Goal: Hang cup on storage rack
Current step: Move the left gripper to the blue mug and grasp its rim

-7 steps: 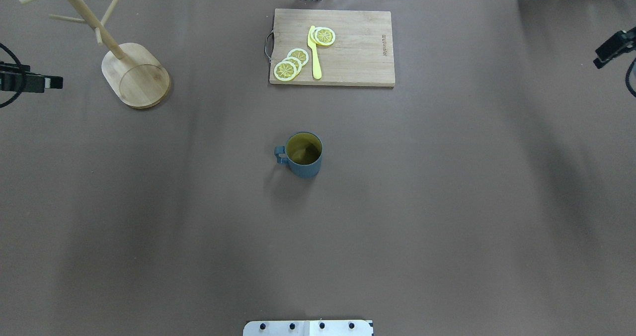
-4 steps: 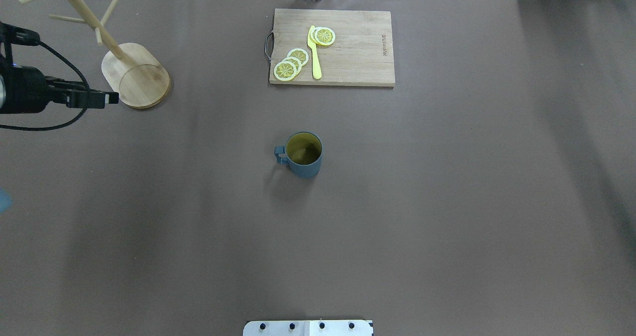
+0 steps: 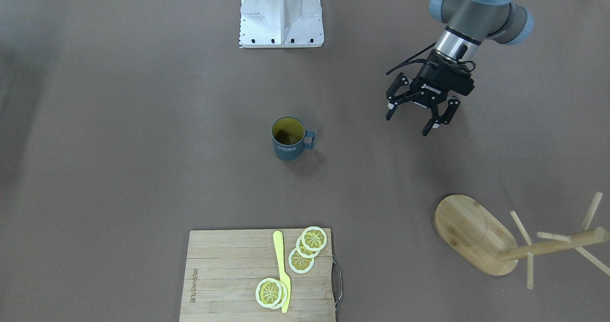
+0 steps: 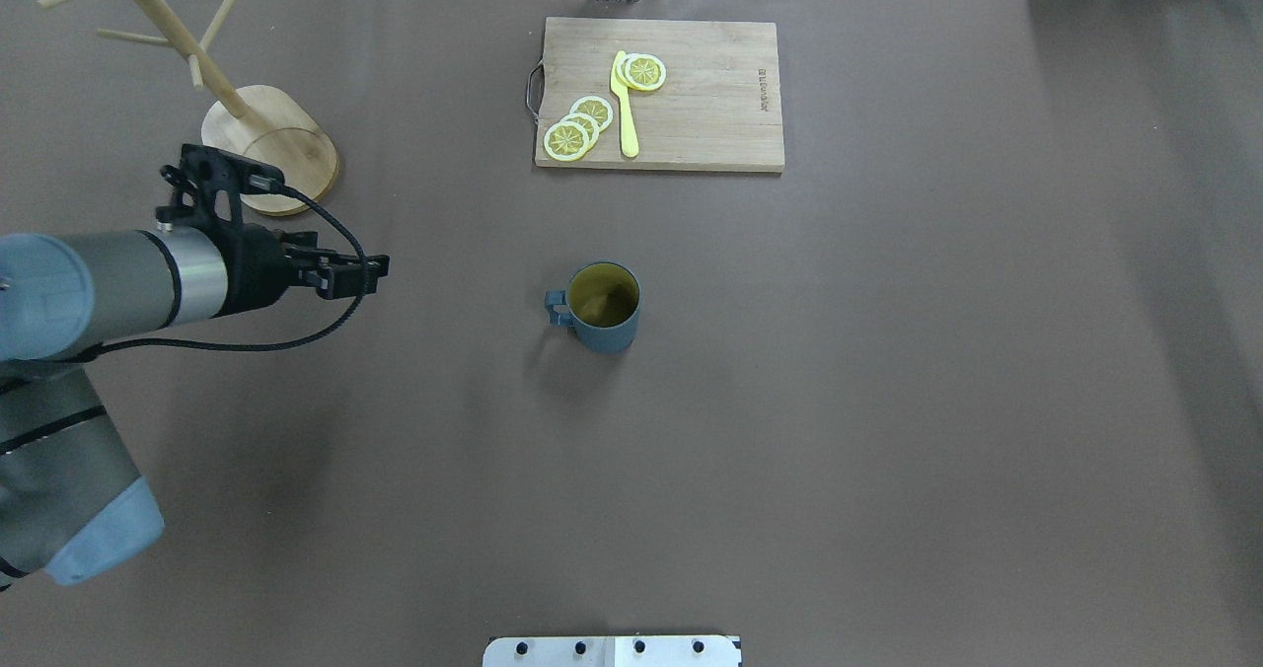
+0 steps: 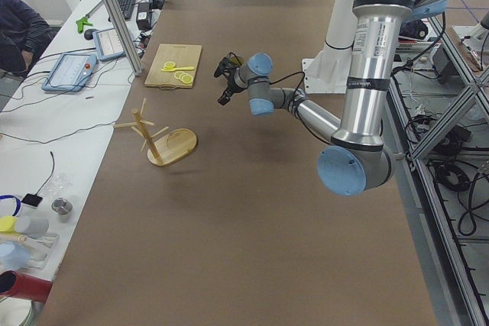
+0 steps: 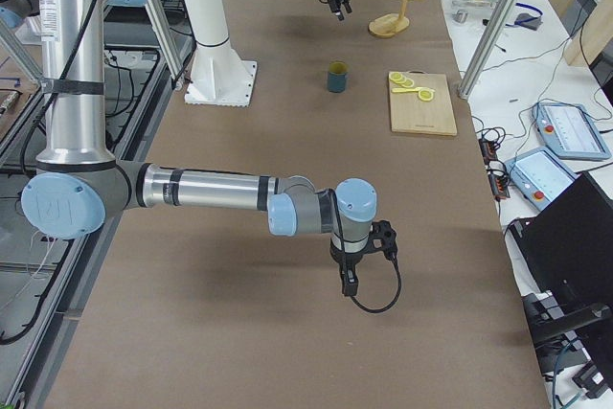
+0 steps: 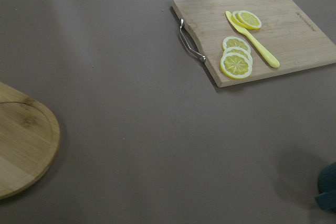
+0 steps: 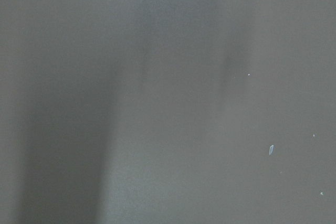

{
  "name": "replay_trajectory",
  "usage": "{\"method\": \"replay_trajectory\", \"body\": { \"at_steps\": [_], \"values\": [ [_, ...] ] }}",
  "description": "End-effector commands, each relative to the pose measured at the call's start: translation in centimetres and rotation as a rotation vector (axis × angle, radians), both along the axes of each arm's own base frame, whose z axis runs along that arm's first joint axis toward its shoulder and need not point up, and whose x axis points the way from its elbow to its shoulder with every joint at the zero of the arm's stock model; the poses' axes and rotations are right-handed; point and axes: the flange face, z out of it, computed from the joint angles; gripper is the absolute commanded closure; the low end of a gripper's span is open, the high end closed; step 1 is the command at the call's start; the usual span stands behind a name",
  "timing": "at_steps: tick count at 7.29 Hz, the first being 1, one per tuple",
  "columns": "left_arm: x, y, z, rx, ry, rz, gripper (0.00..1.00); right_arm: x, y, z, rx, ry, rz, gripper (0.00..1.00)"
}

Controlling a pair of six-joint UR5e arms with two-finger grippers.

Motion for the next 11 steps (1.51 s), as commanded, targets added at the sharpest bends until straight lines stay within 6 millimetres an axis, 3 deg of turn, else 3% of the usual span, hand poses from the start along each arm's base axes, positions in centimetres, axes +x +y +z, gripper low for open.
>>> {"method": "replay_trajectory", "body": {
  "at_steps": [1,2,3,4,7,9,10,11],
  "values": [
    [7.3,2.3,-2.4,0.000,-0.007,-0.006,0.02,0.0,0.4,0.2,-0.002,-0.009,0.001,0.00],
    [11.3,3.4,-3.2,0.017,-0.013,-0.007,0.02,0.0,0.4,0.2,-0.003,-0.009,0.001,0.00],
    [13.9,3.6,-3.8,0.026,-0.019,-0.016,0.02,0.0,0.4,0.2,-0.002,-0.009,0.001,0.00],
    [15.1,3.6,-4.2,0.026,-0.020,-0.010,0.02,0.0,0.3,0.2,-0.002,-0.011,0.001,0.00],
    [17.4,3.6,-5.1,0.026,-0.018,0.007,0.09,0.0,0.3,0.2,-0.004,-0.010,0.002,0.00],
    [17.9,3.4,-4.7,0.028,-0.025,0.010,0.24,0.0,0.3,0.2,-0.003,-0.011,0.002,0.00],
    [18.0,3.4,-4.8,0.031,-0.025,0.011,0.38,0.0,0.3,0.1,-0.003,-0.012,0.002,0.00],
    [18.6,3.1,-4.9,0.032,-0.029,0.011,0.41,0.0,0.3,0.1,-0.003,-0.012,0.002,0.00]
  ]
}}
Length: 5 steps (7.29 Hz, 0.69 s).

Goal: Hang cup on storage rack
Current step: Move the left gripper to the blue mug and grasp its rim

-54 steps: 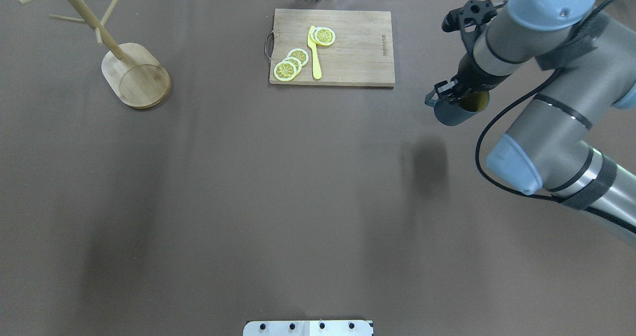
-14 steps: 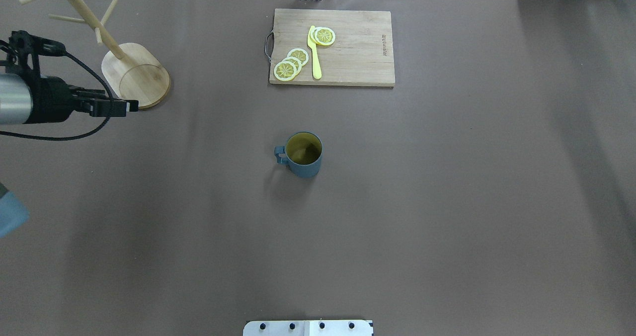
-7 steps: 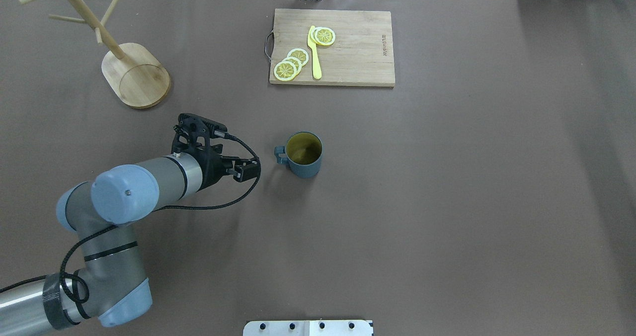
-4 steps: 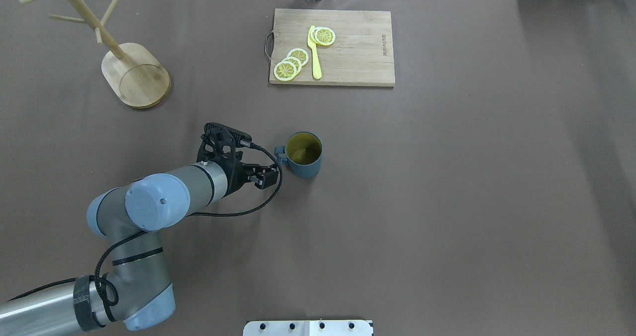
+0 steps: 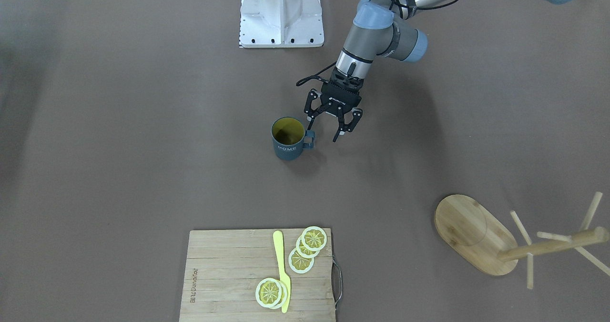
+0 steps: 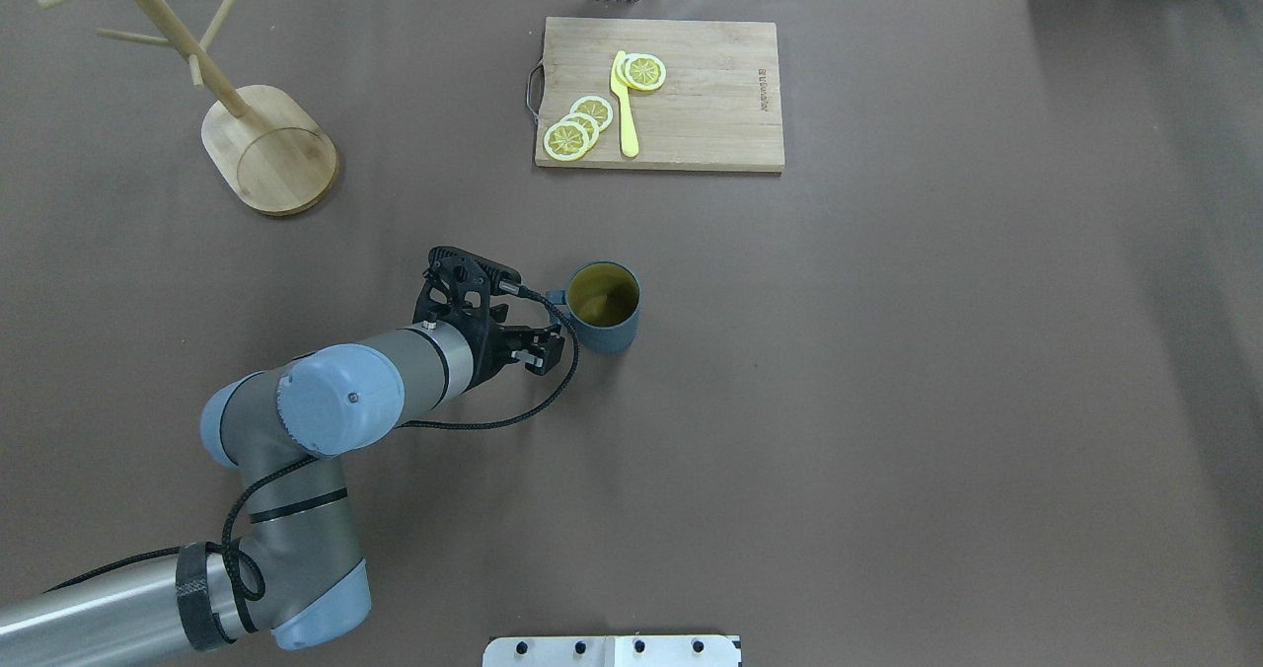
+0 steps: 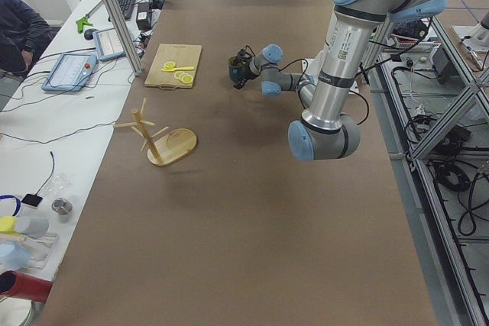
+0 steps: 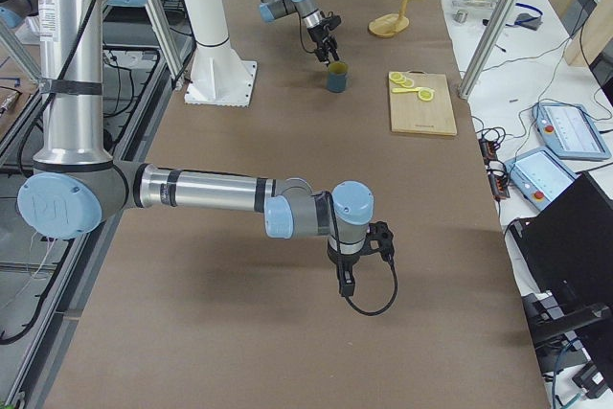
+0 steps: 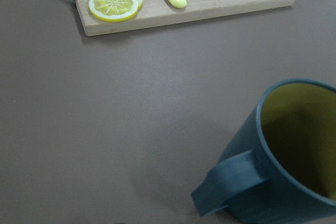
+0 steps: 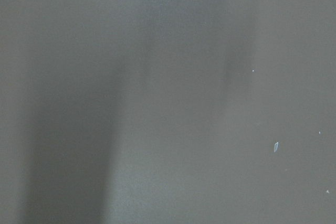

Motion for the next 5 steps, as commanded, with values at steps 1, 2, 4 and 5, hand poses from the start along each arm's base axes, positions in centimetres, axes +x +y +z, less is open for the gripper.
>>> {"method": "replay_trajectory", "body": {
  "at_steps": [1,2,4,5],
  "values": [
    [1.39,-0.57,-0.14,0.001,-0.008,0.000,0.41,0.00,-0.01,-0.09,0.002,-0.001,0.000,0.00],
    [1.66,-0.68,-0.29,0.002,-0.009,0.001,0.42,0.01,-0.03,-0.15,0.003,0.001,0.000,0.00],
    [1.72,-0.70,-0.32,0.002,-0.009,0.001,0.44,0.00,-0.16,-0.15,0.003,0.001,0.000,0.00],
    [1.83,-0.75,-0.92,0.005,-0.002,0.001,0.56,0.00,-0.16,-0.15,0.003,0.001,0.000,0.00]
  ]
}}
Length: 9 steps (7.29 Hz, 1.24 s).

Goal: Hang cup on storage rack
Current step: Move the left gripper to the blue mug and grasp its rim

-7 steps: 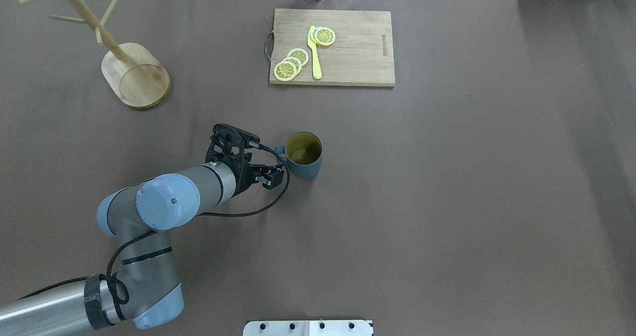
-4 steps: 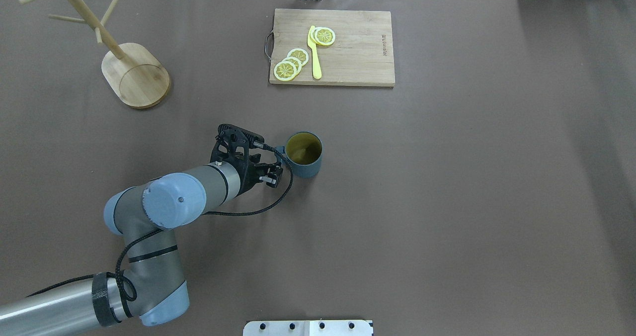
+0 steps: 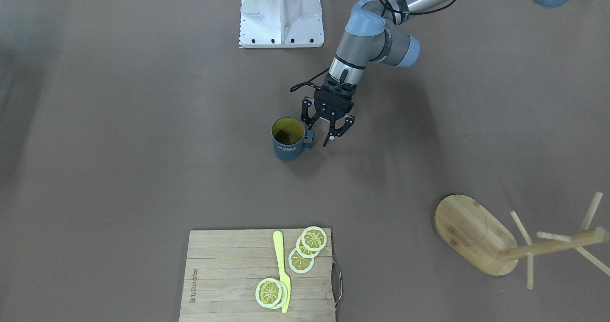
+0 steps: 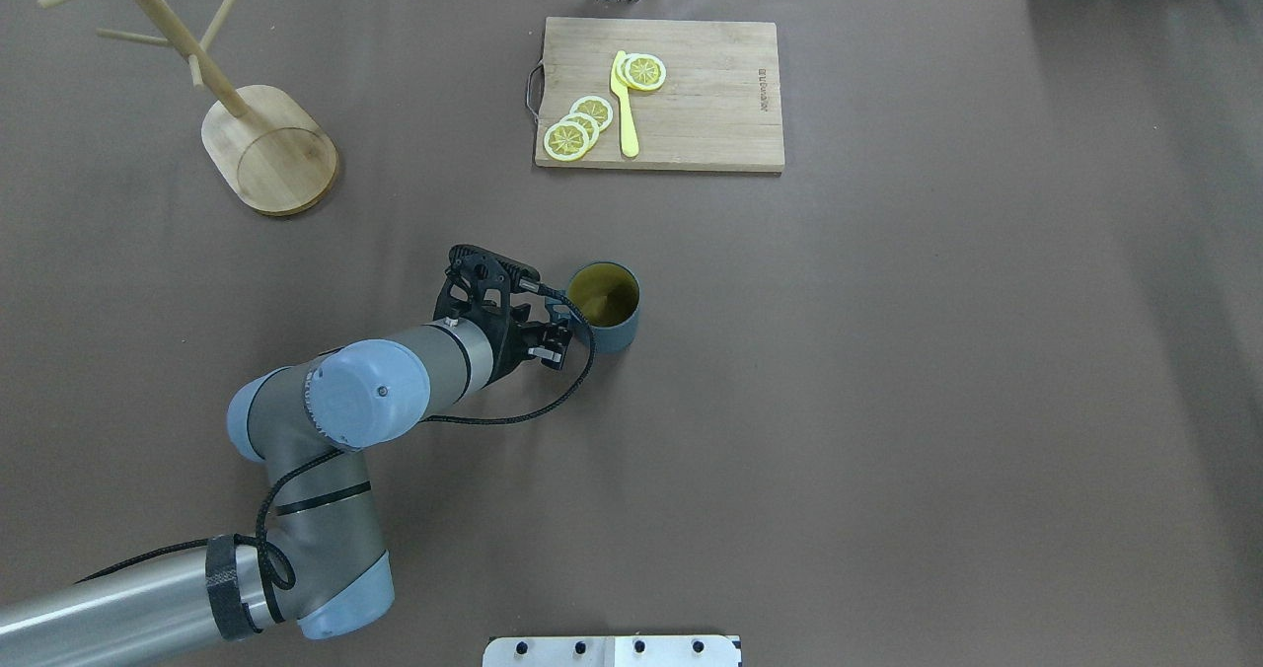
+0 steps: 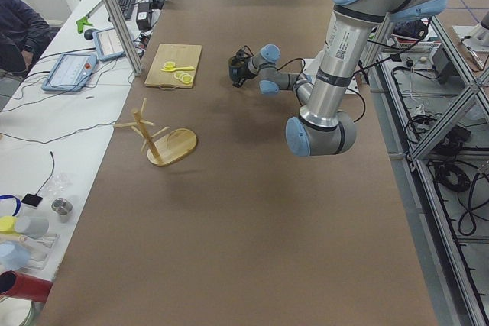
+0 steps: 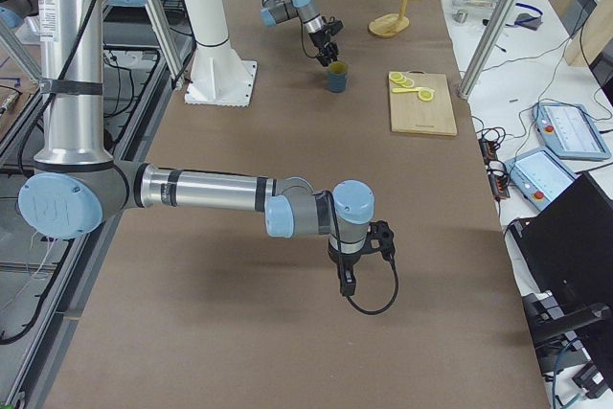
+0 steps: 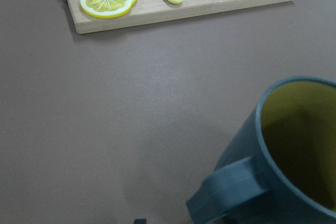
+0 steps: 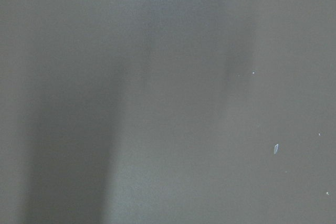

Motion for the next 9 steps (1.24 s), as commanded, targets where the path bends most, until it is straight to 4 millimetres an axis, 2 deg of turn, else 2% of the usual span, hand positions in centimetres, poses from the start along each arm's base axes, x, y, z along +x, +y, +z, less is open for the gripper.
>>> {"method": "replay_trajectory", "body": {
  "at_steps": [1,2,3,5,9],
  "values": [
    [0.14,-0.17,-0.98,0.005,0.012,-0.002,0.65,0.00,-0.02,0.00,0.000,0.000,0.000,0.00],
    [0.17,-0.20,-0.91,0.005,0.011,-0.003,0.67,0.00,-0.04,-0.08,0.002,0.000,0.000,0.00],
    [0.17,-0.20,-0.91,-0.001,0.015,-0.005,0.74,0.00,-0.02,0.00,0.000,0.000,0.000,0.00],
    [0.09,-0.28,-0.95,-0.002,0.018,-0.007,0.76,-0.01,-0.13,-0.23,0.005,0.000,0.000,0.00],
    [0.08,-0.39,-0.85,-0.026,0.069,-0.022,0.91,-0.01,-0.19,-0.22,0.005,0.000,0.000,0.00]
  ]
}}
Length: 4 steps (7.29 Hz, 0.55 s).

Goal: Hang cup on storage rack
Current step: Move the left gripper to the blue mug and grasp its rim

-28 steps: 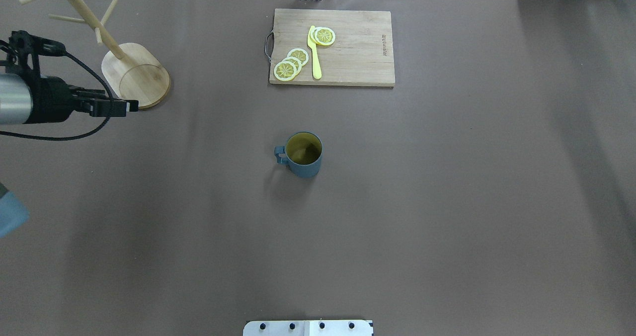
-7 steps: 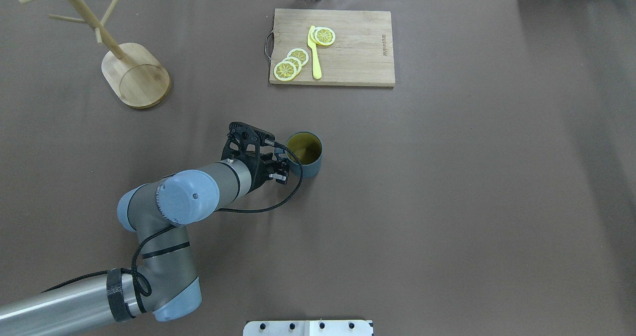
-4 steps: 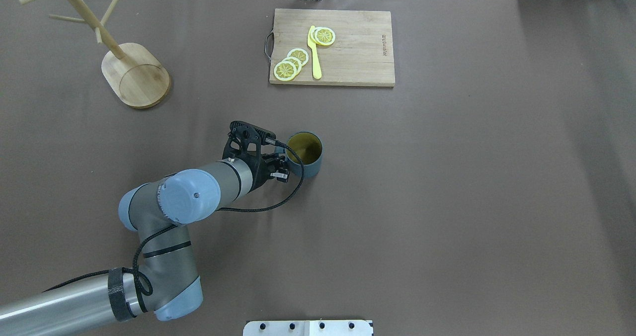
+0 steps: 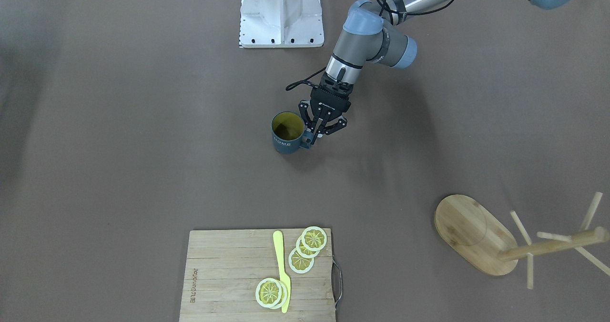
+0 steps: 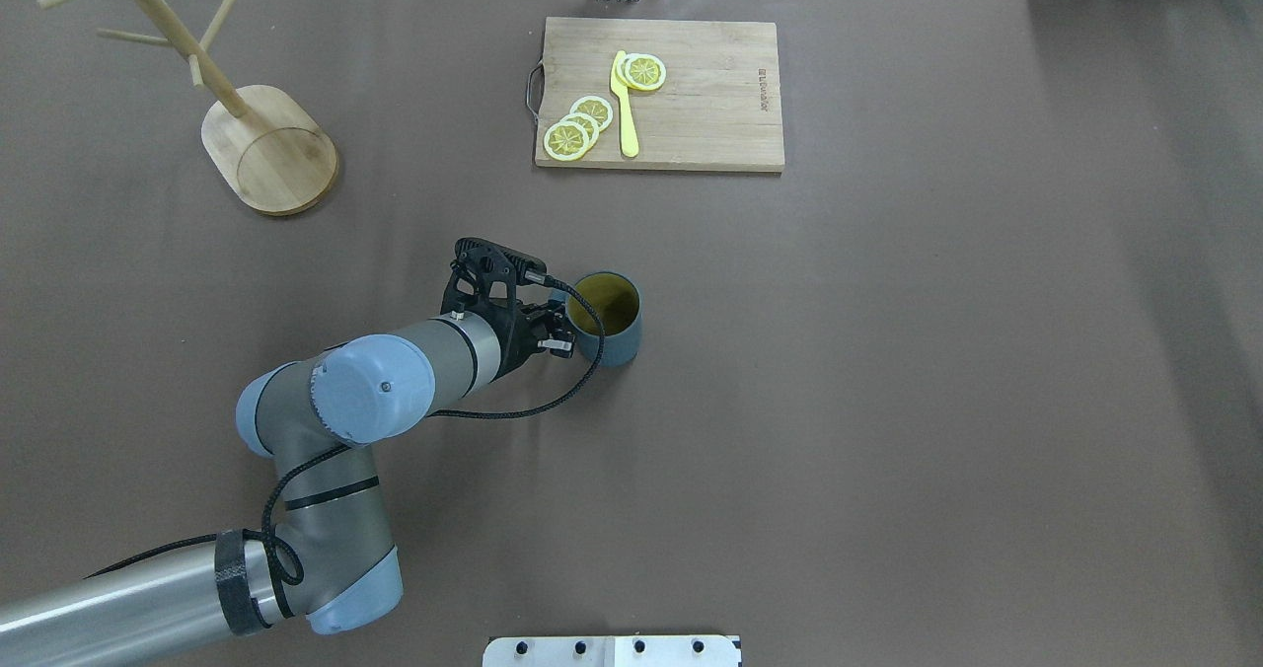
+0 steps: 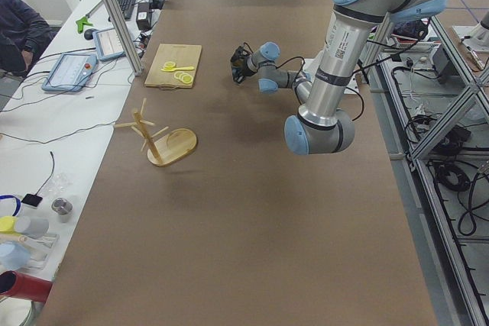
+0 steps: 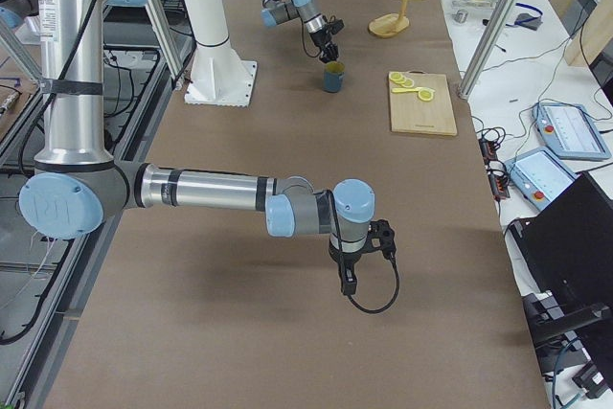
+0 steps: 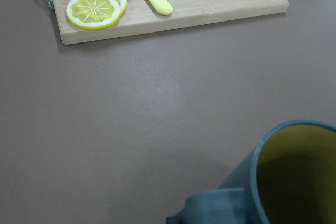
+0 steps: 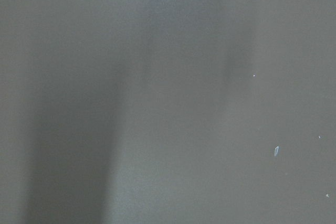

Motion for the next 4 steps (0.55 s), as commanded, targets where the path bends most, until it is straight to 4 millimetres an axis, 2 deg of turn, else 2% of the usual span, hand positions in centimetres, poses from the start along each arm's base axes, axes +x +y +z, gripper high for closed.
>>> {"method": "replay_trajectory", "body": {
  "at_steps": [1,2,4],
  "values": [
    [0.0,0.0,-0.1,-0.019,0.030,-0.009,0.97,0.0,0.0,0.2,-0.003,0.000,-0.001,0.00],
    [-0.5,-0.4,-0.3,-0.013,0.061,-0.018,1.00,0.0,-0.1,0.1,-0.001,0.002,-0.001,0.00],
    [-1.8,-1.7,-0.7,-0.077,0.147,-0.067,1.00,0.0,-0.1,0.3,-0.005,0.004,-0.002,0.00]
  ]
}}
